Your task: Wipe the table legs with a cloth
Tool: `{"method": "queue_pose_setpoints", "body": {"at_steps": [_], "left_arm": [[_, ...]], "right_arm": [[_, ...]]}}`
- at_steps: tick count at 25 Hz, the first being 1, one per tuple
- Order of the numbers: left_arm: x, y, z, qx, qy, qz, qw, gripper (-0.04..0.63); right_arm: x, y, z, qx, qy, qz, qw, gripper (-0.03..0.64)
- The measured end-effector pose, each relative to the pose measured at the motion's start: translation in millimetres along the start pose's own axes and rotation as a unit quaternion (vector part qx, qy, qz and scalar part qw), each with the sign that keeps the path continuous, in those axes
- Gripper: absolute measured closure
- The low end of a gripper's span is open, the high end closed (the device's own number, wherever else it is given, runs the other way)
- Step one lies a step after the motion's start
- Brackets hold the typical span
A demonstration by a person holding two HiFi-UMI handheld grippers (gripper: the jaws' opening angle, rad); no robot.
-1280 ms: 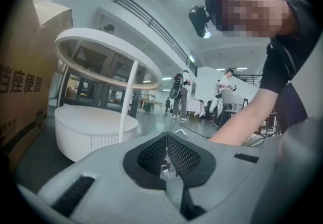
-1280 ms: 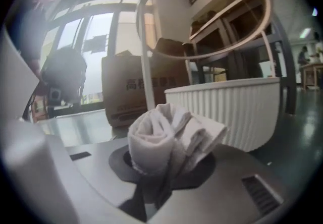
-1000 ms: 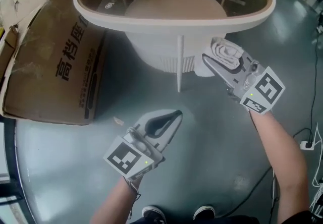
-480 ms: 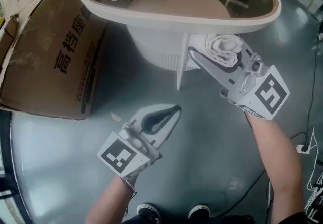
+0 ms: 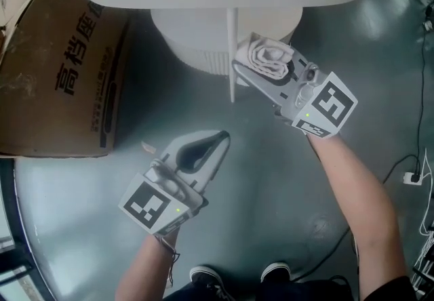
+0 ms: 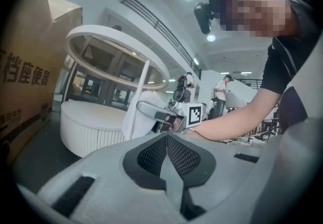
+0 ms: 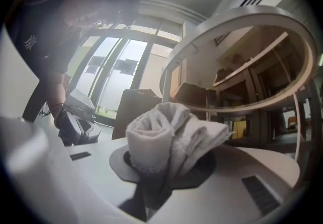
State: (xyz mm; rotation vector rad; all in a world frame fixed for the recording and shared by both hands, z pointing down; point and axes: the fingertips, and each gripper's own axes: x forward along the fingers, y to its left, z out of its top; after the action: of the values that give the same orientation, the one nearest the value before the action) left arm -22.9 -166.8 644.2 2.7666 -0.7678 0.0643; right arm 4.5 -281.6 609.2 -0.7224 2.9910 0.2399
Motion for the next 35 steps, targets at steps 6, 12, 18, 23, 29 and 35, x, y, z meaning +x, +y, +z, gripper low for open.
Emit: {"method": "queue_pose_setpoints", "body": {"at_steps": [6,12,18,23,29,35], "left_arm": [[-4,0,-6,0.0,-0.015,-0.008,0.9999,0.591],[-9,3,-27,-0.01,0.016,0.0,0.9998,0.591],[-10,2,-38,-0.013,0.028,-0.001,0.9995,0.591],[-2,5,-40,-0.008,0.018,-0.004,0.9998,0.591],[5,11,-2,-0.007,-0.005,0.001,1.0,0.591],[8,0,55,0.002,-0.068,-0.008,0.9977,0.591]], "right_arm": [[-6,8,-51,0.048,0.011,-0.007,0.999,0.534],[-14,15,-112,0.102,0.04,-0.017,0.994,0.534],[-19,24,-170,0.167,0.086,-0.051,0.981,0.534],[-29,24,-203,0.224,0.191,-0.081,0.952,0.534],[-28,-18,-25,0.072,0.085,-0.051,0.992,0.534],[-1,-20,99,-0.055,0.044,-0.016,0.997,0.532]]}}
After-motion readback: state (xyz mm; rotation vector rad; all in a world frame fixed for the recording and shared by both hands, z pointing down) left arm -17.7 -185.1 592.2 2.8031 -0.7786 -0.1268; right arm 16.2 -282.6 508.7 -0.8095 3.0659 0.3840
